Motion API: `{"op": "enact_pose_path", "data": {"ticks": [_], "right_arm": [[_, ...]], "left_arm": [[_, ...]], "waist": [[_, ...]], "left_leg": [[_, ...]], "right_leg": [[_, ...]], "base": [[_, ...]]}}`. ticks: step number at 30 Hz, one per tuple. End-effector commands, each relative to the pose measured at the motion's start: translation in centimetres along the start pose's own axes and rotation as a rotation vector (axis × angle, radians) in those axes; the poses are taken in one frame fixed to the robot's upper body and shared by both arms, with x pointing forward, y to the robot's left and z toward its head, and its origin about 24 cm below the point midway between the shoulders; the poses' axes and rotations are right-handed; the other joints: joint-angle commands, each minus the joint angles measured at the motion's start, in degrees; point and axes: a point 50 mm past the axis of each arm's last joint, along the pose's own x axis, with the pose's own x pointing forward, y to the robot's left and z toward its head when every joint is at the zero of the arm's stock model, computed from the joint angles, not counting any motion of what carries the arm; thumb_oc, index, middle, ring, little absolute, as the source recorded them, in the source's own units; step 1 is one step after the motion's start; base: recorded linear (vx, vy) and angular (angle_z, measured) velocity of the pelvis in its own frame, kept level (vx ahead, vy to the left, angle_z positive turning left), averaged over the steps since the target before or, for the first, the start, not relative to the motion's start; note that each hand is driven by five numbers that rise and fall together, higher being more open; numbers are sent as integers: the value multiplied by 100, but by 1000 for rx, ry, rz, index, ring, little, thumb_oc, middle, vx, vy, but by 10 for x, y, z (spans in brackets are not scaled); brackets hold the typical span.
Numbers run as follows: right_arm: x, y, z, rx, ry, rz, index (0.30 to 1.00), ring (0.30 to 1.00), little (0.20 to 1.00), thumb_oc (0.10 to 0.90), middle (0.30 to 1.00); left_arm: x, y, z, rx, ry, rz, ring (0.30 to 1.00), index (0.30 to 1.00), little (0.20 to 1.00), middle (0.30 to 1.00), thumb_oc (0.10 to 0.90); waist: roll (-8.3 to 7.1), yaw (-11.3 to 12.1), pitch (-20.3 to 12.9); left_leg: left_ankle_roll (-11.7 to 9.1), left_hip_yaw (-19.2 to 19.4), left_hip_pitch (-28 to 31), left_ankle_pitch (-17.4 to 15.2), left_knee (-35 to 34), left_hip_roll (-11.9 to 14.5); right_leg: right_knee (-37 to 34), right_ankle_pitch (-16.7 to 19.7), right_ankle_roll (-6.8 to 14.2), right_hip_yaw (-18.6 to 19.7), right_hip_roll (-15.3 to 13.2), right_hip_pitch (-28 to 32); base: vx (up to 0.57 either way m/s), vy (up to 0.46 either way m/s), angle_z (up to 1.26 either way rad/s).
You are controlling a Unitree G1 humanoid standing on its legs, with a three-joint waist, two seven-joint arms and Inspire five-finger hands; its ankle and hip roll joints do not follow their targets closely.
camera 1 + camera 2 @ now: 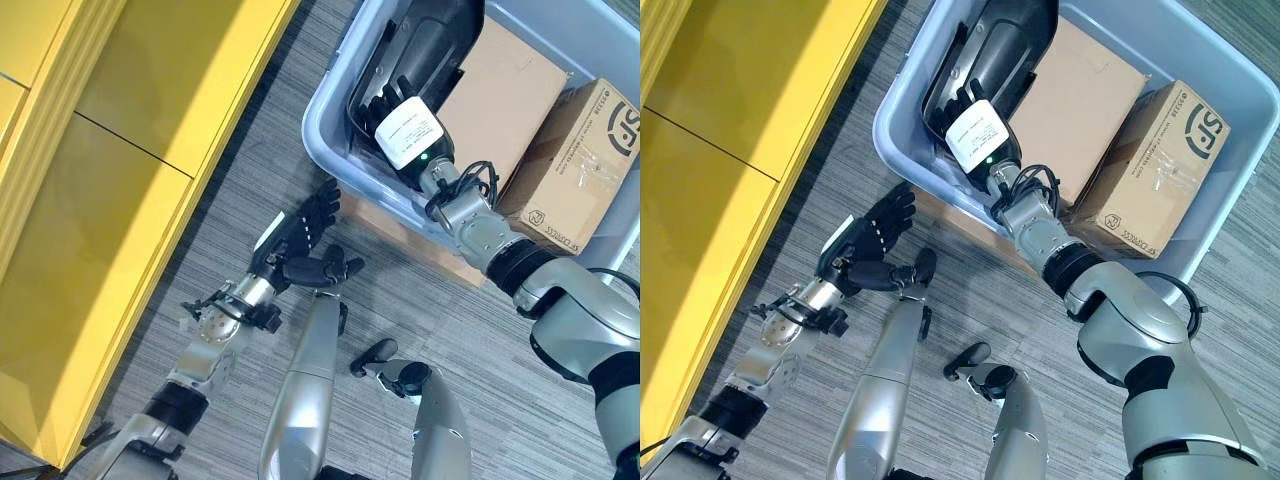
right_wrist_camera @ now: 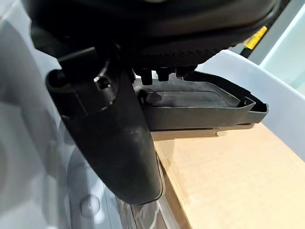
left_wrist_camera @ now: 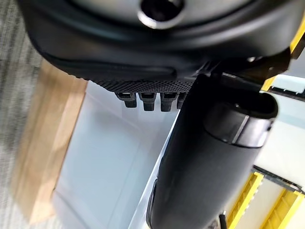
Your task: Move parts from the plastic box to the shelf.
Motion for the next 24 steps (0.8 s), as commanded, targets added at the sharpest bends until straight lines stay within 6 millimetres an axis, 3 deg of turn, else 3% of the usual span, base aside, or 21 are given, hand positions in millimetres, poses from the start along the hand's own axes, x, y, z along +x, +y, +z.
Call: {"op": "enact_pose_path", "data": {"ticks": [1, 9, 15, 20, 24], "right_arm": [[14, -36, -41, -85, 150, -126, 1000, 1000, 1000, 900, 1000], [10, -26, -53, -101, 214, -112, 1000, 1000, 1000, 900, 1000], [13, -48, -63, -104, 268, -262, 1000, 1000, 1000, 900, 1000], [13, -51, -60, -13, 284, -285, 1000, 1000, 1000, 900, 1000], [11, -41, -57, 69, 311, -249, 1000, 1000, 1000, 900, 1000]], "left_arm": [[21, -24, 22, -21, -158, -65, 1000, 1000, 1000, 1000, 900], [26, -20, 22, -24, -156, -54, 1000, 1000, 1000, 1000, 900], [31, -23, 24, -36, -170, -69, 1000, 1000, 1000, 1000, 900], [34, -28, 25, -45, -180, -74, 1000, 1000, 1000, 1000, 900], [37, -35, 24, -74, -157, -129, 1000, 1000, 1000, 1000, 900]], "waist": [[106, 173, -69], [140, 120, -69], [136, 56, -69], [119, 13, -69], [124, -25, -69]], "left_leg": [[-216, 212, 94, 262, -822, 52], [-222, 195, -61, 250, -718, 73], [-206, 205, -112, 201, -642, 74], [-212, 280, -56, 194, -690, 100], [-212, 312, -20, 172, -686, 119]], "right_leg": [[770, 182, 195, -44, 314, 74], [815, 132, 157, -7, 317, -55], [809, 163, 162, 35, 323, -126], [741, 141, 143, 73, 359, -105], [734, 133, 131, 101, 361, -106]], "base": [[0, 0, 0], [8, 8, -1], [0, 0, 0], [-4, 6, -2], [-6, 8, -5]]}}
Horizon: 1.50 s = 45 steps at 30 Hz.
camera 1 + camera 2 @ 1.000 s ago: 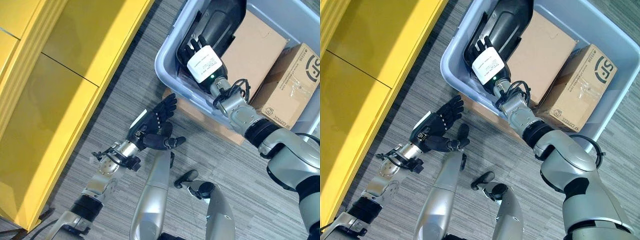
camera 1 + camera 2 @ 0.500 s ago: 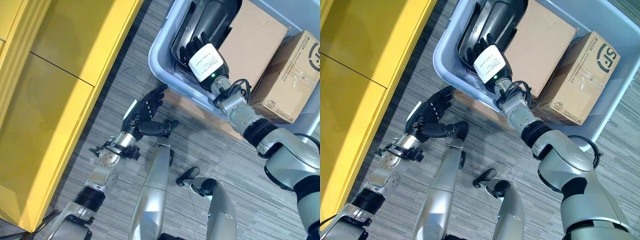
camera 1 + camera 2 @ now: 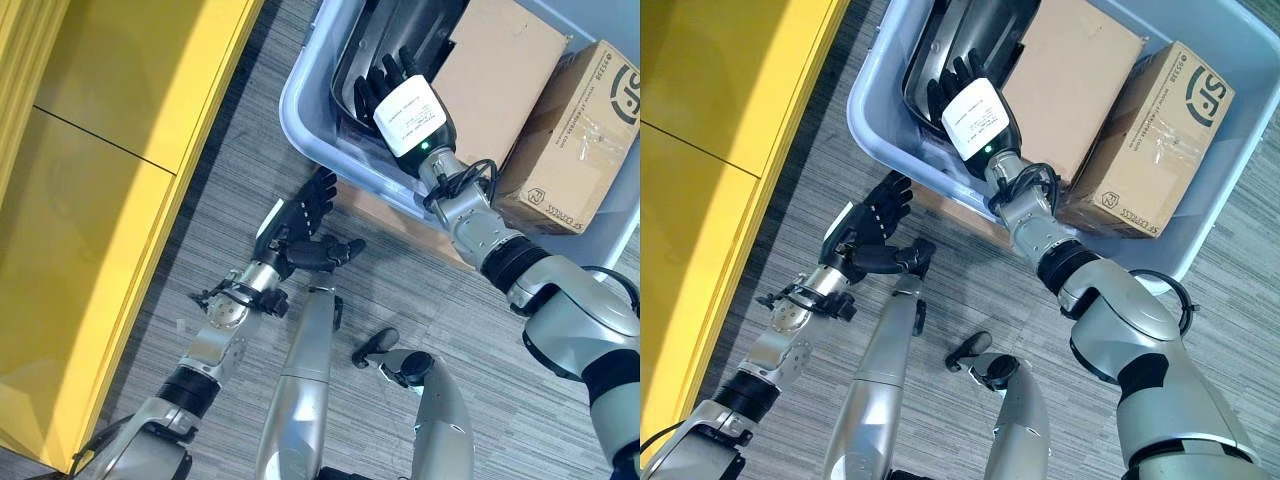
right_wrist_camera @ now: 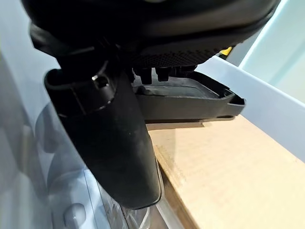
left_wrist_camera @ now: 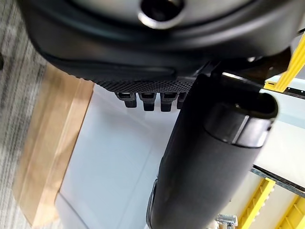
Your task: Move parts from the plastic box to the shelf.
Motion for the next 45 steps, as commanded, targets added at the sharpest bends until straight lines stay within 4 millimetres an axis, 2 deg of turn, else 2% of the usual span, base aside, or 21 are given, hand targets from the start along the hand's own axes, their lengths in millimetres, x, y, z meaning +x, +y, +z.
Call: {"op": "enact_pose_path", "data": {"ticks": [1, 5, 7, 8, 16, 20, 21, 23, 30, 32, 36, 45], "right_arm": [[15, -31, -49, 15, 205, -141, 1000, 1000, 1000, 900, 1000], [14, -27, -49, 192, 250, -138, 1000, 1000, 1000, 900, 1000], [15, -32, -46, 304, 241, -188, 1000, 1000, 1000, 900, 1000], [18, -44, -44, 335, 195, -240, 1000, 1000, 1000, 900, 1000], [13, -69, -25, 415, -23, -266, 1000, 1000, 1000, 900, 1000], [5, -79, -27, 413, -84, -314, 1000, 1000, 1000, 900, 1000], [0, -82, -28, 377, -119, -314, 1000, 1000, 1000, 900, 1000], [-3, -81, -30, 342, -124, -309, 1000, 1000, 1000, 900, 1000], [-7, -78, -42, 259, -89, -316, 1000, 1000, 1000, 900, 1000], [-9, -78, -58, 168, -10, -350, 1000, 1000, 1000, 900, 1000], [-7, -85, -84, 113, 106, -387, 1000, 1000, 1000, 900, 1000], [-5, -85, -106, 60, 200, -420, 1000, 1000, 1000, 900, 1000]], "left_arm": [[19, -33, 23, -45, -146, -155, 1000, 1000, 1000, 1000, 900], [20, -36, 25, -44, -149, -161, 1000, 1000, 1000, 1000, 900], [21, -36, 26, -45, -158, -154, 1000, 1000, 1000, 1000, 900], [22, -36, 30, -53, -162, -147, 1000, 1000, 1000, 1000, 900], [19, -35, 31, -64, -150, -144, 1000, 1000, 1000, 1000, 900], [13, -30, 29, -60, -141, -141, 1000, 1000, 1000, 1000, 900], [9, -28, 28, -55, -134, -140, 1000, 1000, 1000, 1000, 900], [8, -28, 27, -55, -129, -140, 1000, 1000, 1000, 1000, 900], [3, -27, 23, -57, -109, -143, 1000, 1000, 1000, 1000, 900], [0, -26, 23, -62, -105, -143, 1000, 1000, 1000, 1000, 900], [-3, -25, 22, -64, -107, -145, 1000, 1000, 1000, 1000, 900], [-2, -27, 20, -87, -91, -155, 1000, 1000, 1000, 1000, 900]], "waist": [[130, 211, -71], [165, 190, -71], [170, 157, -71], [158, 116, -71], [41, 30, -71], [-60, -9, -71], [-126, -40, -71], [-172, -48, -71], [-258, -46, -71], [-286, -41, -71], [-325, -36, -71], [-291, 1, -71]], "left_leg": [[-215, 224, 338, 168, -805, 65], [-210, 253, 399, 148, -815, 76], [-202, 283, 418, 130, -816, 78], [-202, 306, 432, 114, -803, 69], [-222, 353, 473, 101, -777, 104], [-217, 353, 495, 73, -735, 138], [-209, 349, 504, 45, -680, 151], [-208, 356, 511, 34, -659, 167], [-210, 357, 498, 28, -585, 230], [-209, 341, 474, 44, -576, 236], [-205, 356, 511, 30, -595, 260], [-205, 367, 554, 27, -572, 269]], "right_leg": [[501, 158, 155, -47, 382, 358], [530, 146, 148, -9, 362, 362], [495, 155, 153, 18, 357, 379], [474, 159, 156, 47, 356, 390], [484, 107, 144, 101, 371, 391], [501, 107, 154, 93, 375, 431], [529, 100, 156, 98, 379, 442], [532, 86, 147, 98, 393, 467], [594, 40, 112, 76, 412, 501], [605, 42, 102, 66, 435, 512], [557, 66, 84, 54, 464, 586], [586, 16, 20, 40, 459, 623]], "base": [[0, 0, 0], [1, 34, -1], [-9, 56, -3], [-9, 45, -3], [-7, 30, -3], [0, 0, 0], [0, 0, 0], [0, 0, 0], [4, 0, -1], [0, 0, 0], [-6, 6, 3], [0, 0, 0]]}}
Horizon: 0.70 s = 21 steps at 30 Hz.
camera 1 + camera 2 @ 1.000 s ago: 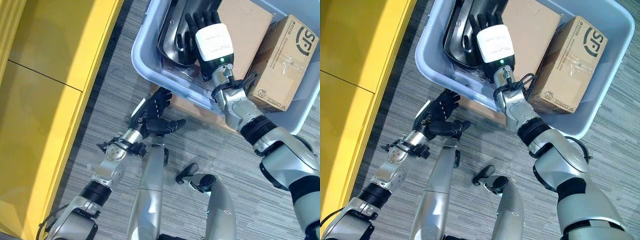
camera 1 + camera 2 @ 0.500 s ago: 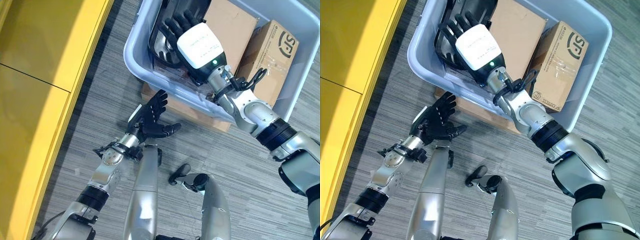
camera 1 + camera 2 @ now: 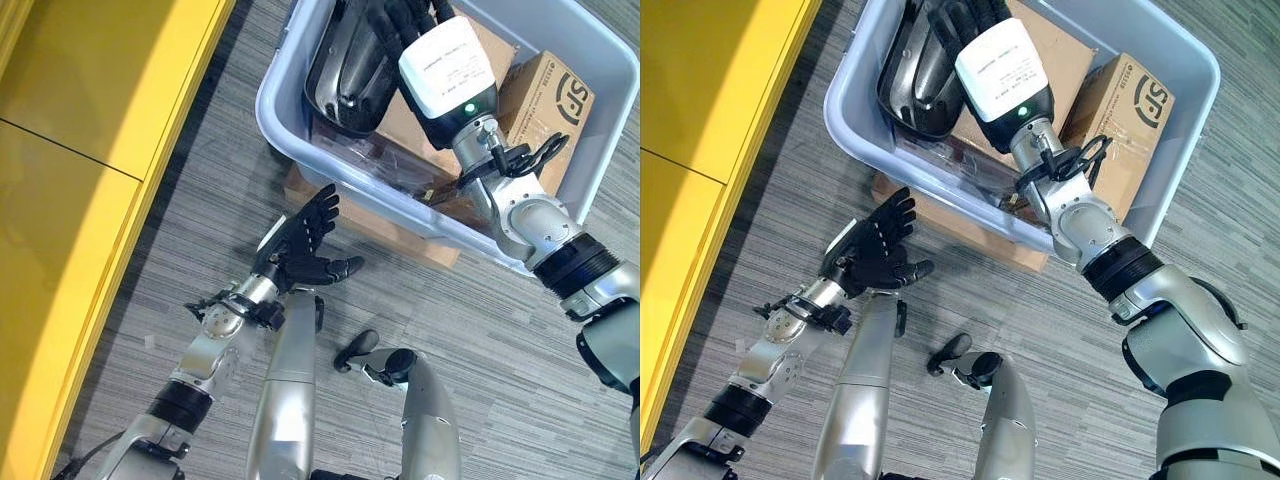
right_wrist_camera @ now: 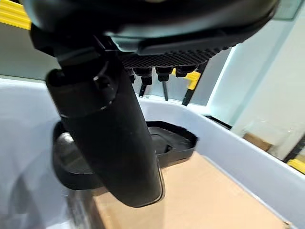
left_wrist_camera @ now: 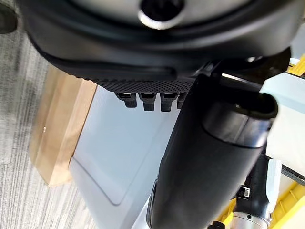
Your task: Move parts from the plastic box to the shelf.
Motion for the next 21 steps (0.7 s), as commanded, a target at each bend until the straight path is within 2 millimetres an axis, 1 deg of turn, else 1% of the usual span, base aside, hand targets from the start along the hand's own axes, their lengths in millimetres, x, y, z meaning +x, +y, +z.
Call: {"op": "enact_pose_path", "data": {"ticks": [1, 3, 6, 7, 8, 10, 11, 12, 16, 21], "right_arm": [[21, -54, -54, -114, 165, -256, 1000, 1000, 1000, 900, 1000], [21, -54, -57, -127, 170, -261, 1000, 1000, 1000, 900, 1000], [27, -60, -57, -153, 160, -247, 1000, 1000, 1000, 900, 1000], [29, -61, -57, -175, 145, -234, 1000, 1000, 1000, 900, 1000], [31, -62, -56, -198, 131, -213, 1000, 1000, 1000, 900, 1000], [33, -60, -58, -230, 123, -187, 1000, 1000, 1000, 900, 1000], [36, -62, -61, -263, 124, -154, 1000, 1000, 1000, 900, 1000], [37, -61, -62, -277, 126, -131, 1000, 1000, 1000, 900, 1000], [39, -57, -67, -328, 123, -89, 1000, 1000, 1000, 900, 1000], [46, -56, -65, -404, 89, -43, 1000, 1000, 1000, 900, 1000]], "left_arm": [[15, -30, 26, -65, -174, -138, 1000, 1000, 1000, 1000, 900], [15, -28, 23, -68, -149, -122, 1000, 1000, 1000, 1000, 900], [15, -27, 8, -125, -74, -128, 1000, 1000, 1000, 1000, 900], [13, -28, 3, -155, -45, -145, 1000, 1000, 1000, 1000, 900], [10, -30, -6, -176, 8, -167, 1000, 1000, 1000, 1000, 900], [5, -32, -15, -213, 40, -198, 1000, 1000, 1000, 1000, 900], [1, -35, -20, -264, 58, -220, 1000, 1000, 1000, 1000, 900], [-2, -35, -22, -263, 69, -226, 1000, 1000, 1000, 1000, 900], [-2, -38, -22, -289, 68, -272, 1000, 1000, 1000, 1000, 900], [1, -40, -20, -299, 58, -293, 1000, 1000, 1000, 1000, 900]], "waist": [[131, 293, -69], [136, 299, -69], [149, 316, -69], [173, 335, -69], [188, 350, -69], [202, 383, -69], [222, 423, -69], [234, 434, -69], [256, 466, -69], [298, 504, -69]], "left_leg": [[-244, 324, 469, 34, -802, 153], [-238, 322, 482, 22, -791, 151], [-245, 319, 493, 4, -767, 156], [-245, 316, 491, 12, -769, 142], [-239, 296, 489, 14, -758, 130], [-237, 273, 477, 6, -746, 128], [-234, 261, 454, 22, -754, 115], [-236, 244, 427, 21, -723, 113], [-241, 210, 342, 36, -695, 117], [-230, 143, 120, 48, -630, 98]], "right_leg": [[327, 14, 91, -29, 432, 542], [315, 18, 90, -30, 429, 574], [328, 2, 83, -30, 419, 576], [343, -16, 64, -34, 411, 575], [353, -6, 64, -44, 390, 574], [374, -12, 47, -62, 383, 577], [400, -30, 27, -78, 365, 558], [415, -32, 20, -84, 354, 551], [450, -47, -10, -110, 338, 482], [505, -41, -42, -158, 313, 301]], "base": [[0, 0, 0], [0, 0, 0], [10, 7, 0], [46, 16, -2], [54, 2, -1], [51, -6, 1], [52, 3, 3], [50, 5, 4], [30, 11, 4], [26, 31, 1]]}}
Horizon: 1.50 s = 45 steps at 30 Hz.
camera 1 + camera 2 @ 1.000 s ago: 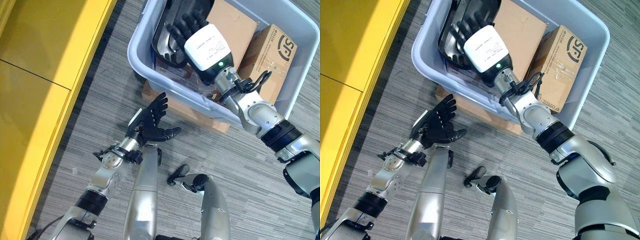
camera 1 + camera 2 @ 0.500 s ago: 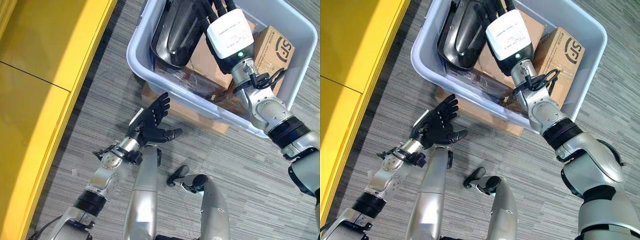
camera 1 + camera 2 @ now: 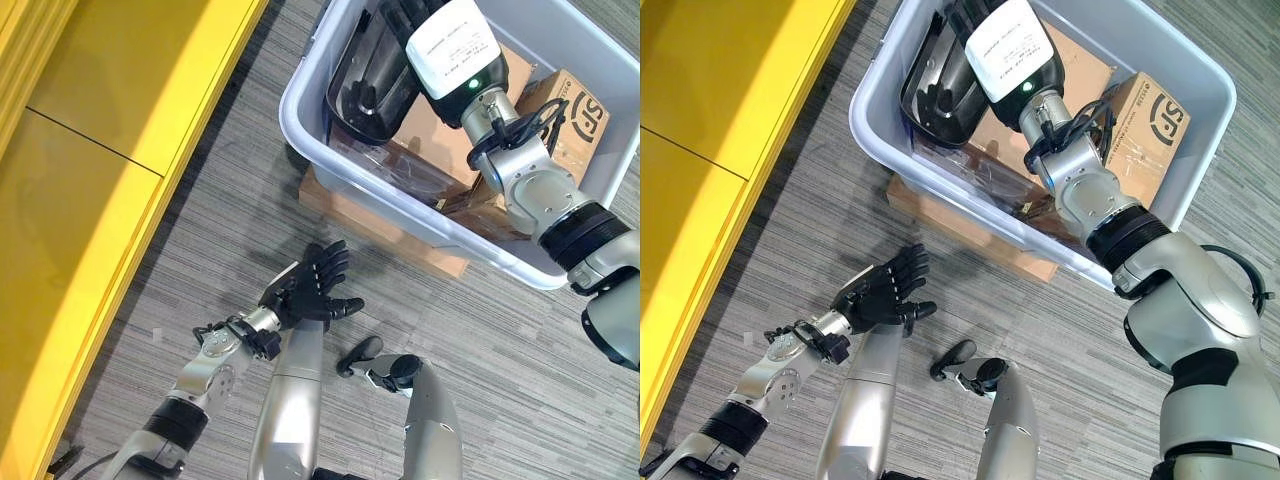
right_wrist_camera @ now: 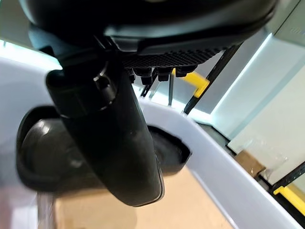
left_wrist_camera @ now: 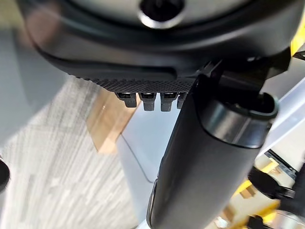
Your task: Move parts from the plastic box to the shelf.
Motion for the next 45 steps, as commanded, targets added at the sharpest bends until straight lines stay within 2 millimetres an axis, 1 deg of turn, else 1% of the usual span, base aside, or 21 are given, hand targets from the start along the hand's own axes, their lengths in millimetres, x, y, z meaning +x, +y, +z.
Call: {"op": "enact_pose_path", "data": {"ticks": [1, 6, 10, 11, 12, 13, 14, 15, 16, 17, 18, 20, 21, 22, 23, 24, 26, 31, 36, 40, 45], "right_arm": [[17, -49, -59, -153, 143, -133, 1000, 1000, 1000, 900, 1000], [20, -50, -62, -158, 171, -108, 1000, 1000, 1000, 900, 1000], [14, -41, -73, -174, 290, -116, 1000, 1000, 1000, 900, 1000], [8, -35, -83, -155, 390, -110, 1000, 1000, 1000, 900, 1000], [1, -28, -91, -133, 449, -94, 1000, 1000, 1000, 900, 1000], [-9, -16, -103, -134, 498, -70, 1000, 1000, 1000, 900, 1000], [-10, -14, -104, -135, 501, -69, 1000, 1000, 1000, 900, 1000], [-16, -9, -111, -174, 518, -55, 1000, 1000, 1000, 900, 1000], [-16, -10, -111, -177, 520, -55, 1000, 1000, 1000, 900, 1000], [-15, -11, -110, -163, 523, -61, 1000, 1000, 1000, 900, 1000], [-11, -14, -108, -163, 511, -63, 1000, 1000, 1000, 900, 1000], [-6, -19, -104, -182, 466, -67, 1000, 1000, 1000, 900, 1000], [-5, -18, -100, -166, 442, -68, 1000, 1000, 1000, 900, 1000], [-5, -18, -100, -166, 442, -68, 1000, 1000, 1000, 900, 1000], [-5, -16, -97, -157, 431, -52, 1000, 1000, 1000, 900, 1000], [-5, -13, -94, -160, 420, -35, 1000, 1000, 1000, 900, 1000], [-13, 2, -92, -131, 433, 3, 1000, 1000, 1000, 900, 1000], [-17, 10, -94, -105, 439, 39, 1000, 1000, 1000, 900, 1000], [-22, 23, -88, -91, 416, 100, 1000, 1000, 1000, 900, 1000], [-25, 29, -86, -94, 408, 138, 1000, 1000, 1000, 900, 1000], [-25, 28, -85, -111, 411, 113, 1000, 1000, 1000, 900, 1000]], "left_arm": [[24, -38, 22, -48, -166, -207, 1000, 1000, 1000, 1000, 900], [24, -37, 24, -43, -170, -209, 1000, 1000, 1000, 1000, 900], [26, -38, 25, -22, -159, -219, 1000, 1000, 1000, 1000, 900], [26, -38, 25, 1, -142, -231, 1000, 1000, 1000, 1000, 900], [26, -38, 24, 22, -126, -251, 1000, 1000, 1000, 1000, 900], [28, -41, 22, 57, -111, -290, 1000, 1000, 1000, 1000, 900], [28, -41, 22, 60, -110, -295, 1000, 1000, 1000, 1000, 900], [37, -52, 23, 86, -139, -347, 1000, 1000, 1000, 1000, 900], [39, -54, 24, 86, -149, -344, 1000, 1000, 1000, 1000, 900], [41, -54, 25, 81, -163, -338, 1000, 1000, 1000, 1000, 900], [42, -55, 26, 69, -173, -339, 1000, 1000, 1000, 1000, 900], [39, -55, 26, 61, -190, -339, 1000, 1000, 1000, 1000, 900], [30, -51, 26, 54, -212, -307, 1000, 1000, 1000, 1000, 900], [30, -51, 26, 54, -212, -307, 1000, 1000, 1000, 1000, 900], [25, -47, 25, 49, -215, -284, 1000, 1000, 1000, 1000, 900], [22, -44, 25, 56, -207, -272, 1000, 1000, 1000, 1000, 900], [19, -41, 18, 65, -163, -261, 1000, 1000, 1000, 1000, 900], [12, -41, 11, 52, -129, -287, 1000, 1000, 1000, 1000, 900], [8, -40, 7, 52, -111, -306, 1000, 1000, 1000, 1000, 900], [5, -40, 5, 52, -103, -313, 1000, 1000, 1000, 1000, 900], [4, -41, 6, 45, -94, -320, 1000, 1000, 1000, 1000, 900]], "waist": [[293, 186, -68], [300, 223, -68], [305, 206, -68], [312, 146, -68], [305, 67, -68], [365, -100, -68], [373, -116, -68], [588, -401, -68], [620, -429, -68], [660, -466, -68], [683, -450, -68], [688, -314, -68], [631, -165, -68], [631, -165, -68], [604, -113, -68], [585, -93, -68], [554, -40, -68], [558, 41, -68], [601, 81, -68], [608, 101, -68], [598, 90, -68]], "left_leg": [[-212, 78, 34, 52, -598, 128], [-193, 0, -197, 55, -520, 97], [-129, -109, -360, 24, -442, 6], [-78, -191, -388, -20, -396, -91], [-31, -271, -405, -61, -372, -223], [82, -435, -350, -173, -450, -495], [93, -446, -338, -182, -466, -523], [139, -572, -220, -218, -775, -835], [122, -558, -228, -212, -797, -847], [93, -520, -225, -201, -845, -840], [59, -469, -221, -177, -869, -798], [21, -359, -155, -96, -955, -629], [-55, -282, -41, -49, -982, -405], [-55, -282, -39, -50, -982, -405], [-87, -289, -18, -9, -952, -307], [-107, -292, -28, 22, -912, -278], [-138, -375, -109, 99, -746, -282], [-164, -456, -226, 176, -612, -343], [-174, -437, -243, 225, -609, -353], [-172, -452, -222, 208, -571, -354], [-171, -467, -273, 204, -497, -358]], "right_leg": [[410, 110, 9, -188, 398, 279], [505, 124, 14, -248, 382, 136], [669, 123, 18, -173, 456, -5], [832, 107, 24, -1, 551, -111], [826, 107, 23, 213, 675, -145], [857, 233, 80, 752, 944, -417], [860, 246, 92, 808, 965, -446], [564, 400, 64, 1486, 1348, -907], [469, 420, 49, 1519, 1370, -938], [357, 424, 13, 1528, 1399, -968], [324, 407, 0, 1434, 1343, -949], [327, 395, 36, 1127, 1075, -766], [347, 313, 58, 840, 899, -514], [347, 313, 58, 841, 899, -513], [526, 191, 25, 749, 882, -458], [663, 92, -5, 713, 885, -431], [1035, -102, -86, 634, 914, -397], [1192, -213, -159, 537, 913, -373], [1185, -267, -188, 490, 874, -307], [1203, -296, -202, 486, 882, -264], [1211, -301, -207, 500, 894, -268]], "base": [[0, 0, 0], [22, 2, 7], [30, -81, 12], [42, -253, 17], [0, -414, 51], [-31, -326, 84], [-145, -398, 175], [-123, -220, 159], [-141, -217, 150], [-56, -12, 104], [-72, 17, 97], [-90, 47, -4], [-71, 18, -112], [-29, -42, -139], [25, -81, -111], [97, -171, -66], [126, -174, -1], [59, -94, 19], [29, -46, 3], [28, -24, 1], [6, -1, 0]]}}
